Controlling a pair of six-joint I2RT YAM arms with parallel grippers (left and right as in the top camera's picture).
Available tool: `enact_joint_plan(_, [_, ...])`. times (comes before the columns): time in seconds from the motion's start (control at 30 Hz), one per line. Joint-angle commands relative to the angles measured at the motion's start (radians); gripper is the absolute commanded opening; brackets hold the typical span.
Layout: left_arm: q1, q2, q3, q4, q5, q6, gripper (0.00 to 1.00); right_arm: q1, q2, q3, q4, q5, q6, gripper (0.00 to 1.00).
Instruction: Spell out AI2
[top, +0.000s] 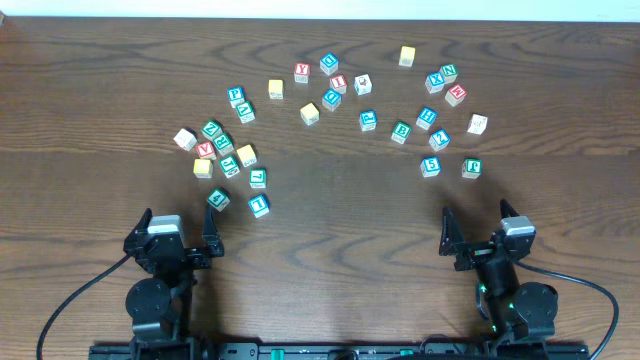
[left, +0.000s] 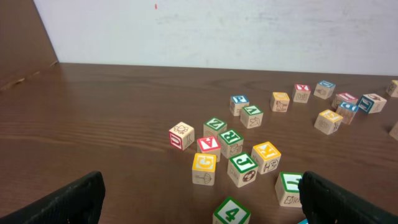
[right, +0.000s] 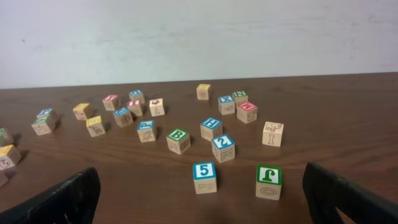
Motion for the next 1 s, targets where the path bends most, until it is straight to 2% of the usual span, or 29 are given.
enact_joint_plan(0.0, [0.004,-0.006,-0.028,-0.007,-0.005,0.01,0.98,-0.004,-0.005,-0.002,-0.003,-0.003,-0.01,0.99])
enact_joint_plan(0.97, [0.004,0.003,-0.016,-0.007,-0.005,-0.029,0.98,-0.004,-0.005,-0.002,-0.003,-0.003,-0.01,0.99])
